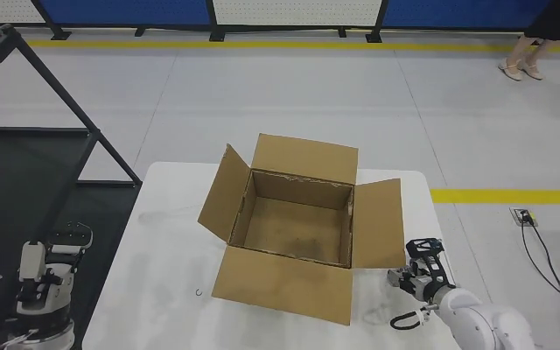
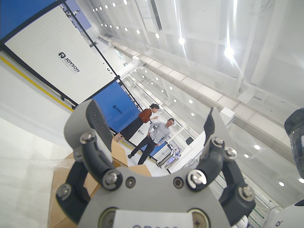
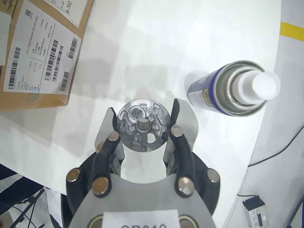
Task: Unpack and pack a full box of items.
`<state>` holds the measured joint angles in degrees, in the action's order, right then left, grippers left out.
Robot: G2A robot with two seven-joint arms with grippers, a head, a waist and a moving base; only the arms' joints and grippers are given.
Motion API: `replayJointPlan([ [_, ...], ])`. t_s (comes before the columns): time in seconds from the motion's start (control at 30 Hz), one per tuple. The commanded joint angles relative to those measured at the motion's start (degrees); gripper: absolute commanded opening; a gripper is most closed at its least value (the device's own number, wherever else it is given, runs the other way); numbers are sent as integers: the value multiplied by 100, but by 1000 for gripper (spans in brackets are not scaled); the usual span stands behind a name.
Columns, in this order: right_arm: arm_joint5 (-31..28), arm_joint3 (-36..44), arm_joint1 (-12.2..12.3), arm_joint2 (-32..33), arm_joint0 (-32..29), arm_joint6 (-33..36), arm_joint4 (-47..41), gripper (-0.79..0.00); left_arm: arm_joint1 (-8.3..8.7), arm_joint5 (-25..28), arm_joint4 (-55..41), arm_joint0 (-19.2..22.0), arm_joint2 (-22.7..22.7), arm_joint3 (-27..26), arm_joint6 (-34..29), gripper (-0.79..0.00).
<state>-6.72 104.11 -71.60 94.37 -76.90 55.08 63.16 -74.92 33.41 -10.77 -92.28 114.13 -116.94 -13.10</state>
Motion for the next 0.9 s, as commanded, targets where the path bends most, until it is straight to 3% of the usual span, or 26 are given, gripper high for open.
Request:
replayJointPlan([
  [0.0,44,-21,8,-28,33,41,7,-785,0,0,0,0,0,0,0,0],
  [0.03,73,-31,11,-38,51,60,-5,-785,0,0,0,0,0,0,0,0],
  [0.13,140,-73,23,-73,104,118,18,-600,0,0,0,0,0,0,0,0],
  [0.23,177,-100,33,-111,133,124,22,-505,0,0,0,0,0,0,0,0],
  [0.77,260,-203,92,-221,201,140,-8,-468,0,0,0,0,0,0,0,0],
  [0.87,276,-232,103,-241,224,145,-12,-422,0,0,0,0,0,0,0,0],
])
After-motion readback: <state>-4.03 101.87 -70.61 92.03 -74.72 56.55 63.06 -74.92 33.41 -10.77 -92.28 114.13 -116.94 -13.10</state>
